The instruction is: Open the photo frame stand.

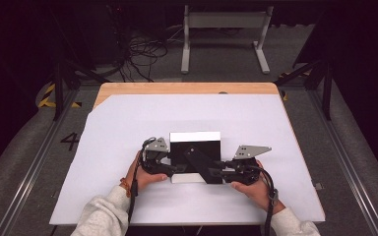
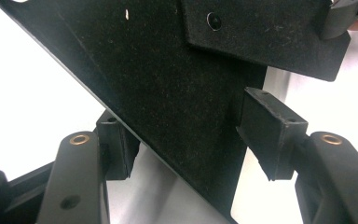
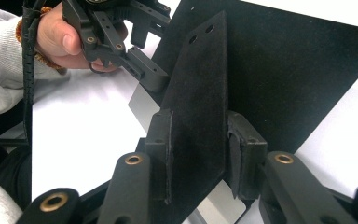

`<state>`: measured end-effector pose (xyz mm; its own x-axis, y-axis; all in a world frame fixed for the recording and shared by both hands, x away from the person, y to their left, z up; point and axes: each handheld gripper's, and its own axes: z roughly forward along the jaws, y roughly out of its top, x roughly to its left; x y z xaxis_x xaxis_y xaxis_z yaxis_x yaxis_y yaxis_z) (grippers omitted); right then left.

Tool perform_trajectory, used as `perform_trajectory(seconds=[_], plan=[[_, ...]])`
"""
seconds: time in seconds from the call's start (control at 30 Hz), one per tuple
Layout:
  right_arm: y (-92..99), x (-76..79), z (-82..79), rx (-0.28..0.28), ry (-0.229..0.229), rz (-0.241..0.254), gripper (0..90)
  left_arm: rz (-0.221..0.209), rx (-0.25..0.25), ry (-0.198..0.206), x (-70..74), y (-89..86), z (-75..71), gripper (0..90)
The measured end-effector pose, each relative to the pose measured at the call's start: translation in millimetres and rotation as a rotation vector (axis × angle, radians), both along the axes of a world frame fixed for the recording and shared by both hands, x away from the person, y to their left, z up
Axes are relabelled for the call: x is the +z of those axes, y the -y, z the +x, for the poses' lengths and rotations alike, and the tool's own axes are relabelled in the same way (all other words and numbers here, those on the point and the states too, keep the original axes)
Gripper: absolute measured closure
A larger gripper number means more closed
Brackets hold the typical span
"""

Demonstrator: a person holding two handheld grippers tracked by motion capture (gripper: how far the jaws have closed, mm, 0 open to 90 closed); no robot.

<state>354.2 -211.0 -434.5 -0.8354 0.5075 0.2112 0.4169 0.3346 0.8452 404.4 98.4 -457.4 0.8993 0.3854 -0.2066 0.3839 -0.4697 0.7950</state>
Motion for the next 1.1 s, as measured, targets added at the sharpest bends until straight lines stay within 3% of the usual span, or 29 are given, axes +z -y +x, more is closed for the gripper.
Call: perform_trajectory(seconds=[0.27,0.37,0.43,0.53,0.93,1.1], plan=[[-1.0,0.9,-1.5,0.000,0.012,-0.009,66.1,0.016,-0.001,0.015,4.2,-0.4,-2.8,42.8],[-1.0,1.2,-1.6,-0.003,0.013,-0.003,68.4,0.002,-0.007,0.027,6.7,0.1,-4.4,47.2],[0.6,0.5,0.6,-0.006,-0.006,0.018,70.7,0.010,0.000,0.048,8.8,1.0,-5.7,49.7],[1.1,0.3,1.6,-0.008,-0.010,0.022,71.2,0.009,0.004,0.049,9.7,1.8,-5.7,50.5],[-8.2,2.0,4.1,-0.038,0.027,-0.036,75.9,0.038,0.071,0.186,23.0,-0.9,-8.0,63.1],[-10.2,1.3,4.6,-0.046,0.030,-0.047,75.9,0.045,0.080,0.200,23.3,-0.6,-9.3,63.0]])
